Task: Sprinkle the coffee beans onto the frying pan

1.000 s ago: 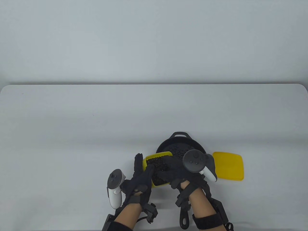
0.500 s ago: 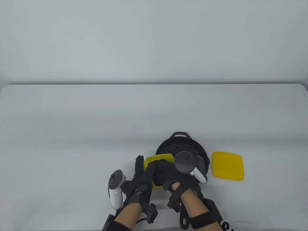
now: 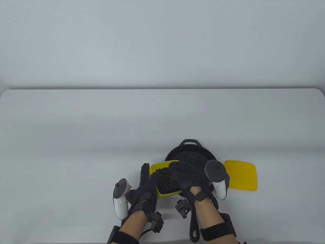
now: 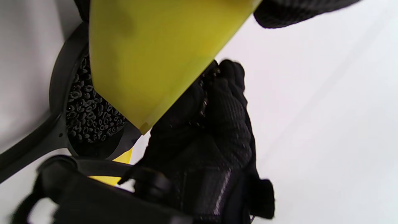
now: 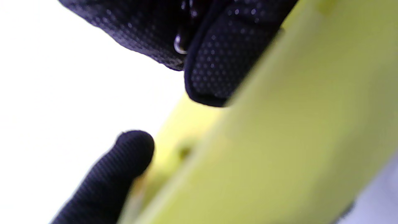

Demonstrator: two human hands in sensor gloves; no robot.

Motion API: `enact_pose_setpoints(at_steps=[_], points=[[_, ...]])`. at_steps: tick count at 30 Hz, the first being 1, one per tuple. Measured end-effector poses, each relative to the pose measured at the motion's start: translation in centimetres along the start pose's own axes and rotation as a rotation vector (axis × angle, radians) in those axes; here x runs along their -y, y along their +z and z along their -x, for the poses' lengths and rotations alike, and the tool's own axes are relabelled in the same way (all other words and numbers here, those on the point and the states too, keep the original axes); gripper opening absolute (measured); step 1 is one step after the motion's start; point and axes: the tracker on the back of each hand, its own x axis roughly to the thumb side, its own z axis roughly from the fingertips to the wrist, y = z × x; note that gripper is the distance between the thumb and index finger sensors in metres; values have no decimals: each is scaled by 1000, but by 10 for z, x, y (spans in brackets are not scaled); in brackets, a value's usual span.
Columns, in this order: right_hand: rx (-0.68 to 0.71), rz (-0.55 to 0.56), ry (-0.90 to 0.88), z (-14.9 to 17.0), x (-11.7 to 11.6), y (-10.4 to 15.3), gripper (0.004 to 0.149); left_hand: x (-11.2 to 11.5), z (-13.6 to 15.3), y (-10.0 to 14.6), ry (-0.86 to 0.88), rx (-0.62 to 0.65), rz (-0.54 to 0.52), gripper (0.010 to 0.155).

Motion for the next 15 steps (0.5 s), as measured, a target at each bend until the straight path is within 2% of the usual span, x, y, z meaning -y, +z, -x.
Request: enact_pose_setpoints(at_steps=[4,8,11,15], points=[[6,62,-136,4,19,1,37,-7,-3,1,6,10,-35,80],[13,151,-169,7,38,4,37,-14,-5,2,23,26,-71,80],[-33,184,-134,19,44,2,37,-19,-6,2,22,24,-91,80],[-154,207,20,38,44,-4,38,-20,-6,3,32,25,-98,80]])
